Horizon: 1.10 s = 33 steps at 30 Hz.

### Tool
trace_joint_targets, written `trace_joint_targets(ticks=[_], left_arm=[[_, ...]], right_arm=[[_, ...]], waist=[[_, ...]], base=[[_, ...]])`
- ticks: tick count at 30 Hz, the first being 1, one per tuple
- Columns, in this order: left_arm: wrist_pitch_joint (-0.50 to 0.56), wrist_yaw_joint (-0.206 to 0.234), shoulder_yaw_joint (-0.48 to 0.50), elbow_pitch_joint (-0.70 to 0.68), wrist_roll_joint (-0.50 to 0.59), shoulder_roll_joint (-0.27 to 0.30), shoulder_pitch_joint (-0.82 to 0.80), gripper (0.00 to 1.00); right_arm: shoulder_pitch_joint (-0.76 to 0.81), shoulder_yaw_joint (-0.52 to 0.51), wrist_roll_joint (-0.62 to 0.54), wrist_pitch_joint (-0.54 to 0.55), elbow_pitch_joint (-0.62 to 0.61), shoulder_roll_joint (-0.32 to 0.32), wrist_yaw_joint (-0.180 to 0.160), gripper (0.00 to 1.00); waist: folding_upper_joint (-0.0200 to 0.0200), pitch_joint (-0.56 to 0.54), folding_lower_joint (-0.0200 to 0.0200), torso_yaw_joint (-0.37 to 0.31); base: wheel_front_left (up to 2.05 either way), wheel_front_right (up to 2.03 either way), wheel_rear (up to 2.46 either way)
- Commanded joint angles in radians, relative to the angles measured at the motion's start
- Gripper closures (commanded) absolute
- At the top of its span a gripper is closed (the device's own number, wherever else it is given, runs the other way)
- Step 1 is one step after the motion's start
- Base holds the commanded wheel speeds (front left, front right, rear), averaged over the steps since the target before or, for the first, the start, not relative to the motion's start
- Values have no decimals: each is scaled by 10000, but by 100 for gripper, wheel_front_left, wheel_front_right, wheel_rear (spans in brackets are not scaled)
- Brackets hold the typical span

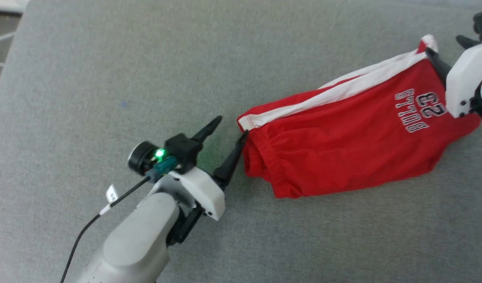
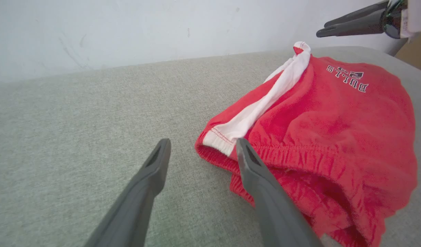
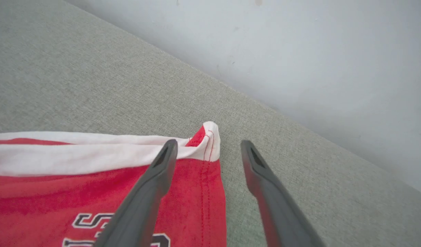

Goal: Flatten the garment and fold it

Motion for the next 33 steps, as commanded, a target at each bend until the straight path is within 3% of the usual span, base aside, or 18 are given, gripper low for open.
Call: trace_joint_targets(ticks=[1, 10, 13, 20, 27, 33], left_arm=[[-107, 128, 177, -29, -153, 101, 245, 0], [-432, 921, 1259, -926, -769, 509, 1601, 0], [-480, 1375, 1578, -1220, -726, 665, 2234, 0], [-520, 2156, 2920, -2207, -797, 302, 4076, 0], [-523, 2109, 3833, -2575, -259, -365, 5520, 0], [-338, 1739, 3570, -1988, -250, -611, 5884, 0]], right_arm=[[197, 107, 110, -413, -27, 50, -11, 0], [1511, -10, 513, -2994, -395, 89, -11, 0], [2155, -245, 557, -3685, -541, 122, -11, 0], [3836, -1391, 221, -4780, -1304, 418, -11, 0], [6222, -3824, -776, -4973, -2795, 1534, -11, 0], [8285, -5766, -1880, -4981, -4622, 3231, -11, 0]], waist=[[0, -986, 1, -470], [0, -2749, 1, -1240], [0, -3195, 1, -1512], [0, -3845, 1, -2097], [0, -4078, 1, -2475], [0, -3938, 1, -2731]], base=[[0, 0, 0], [0, 0, 0], [0, 0, 0], [0, 0, 0], [0, 0, 0], [0, 0, 0]])
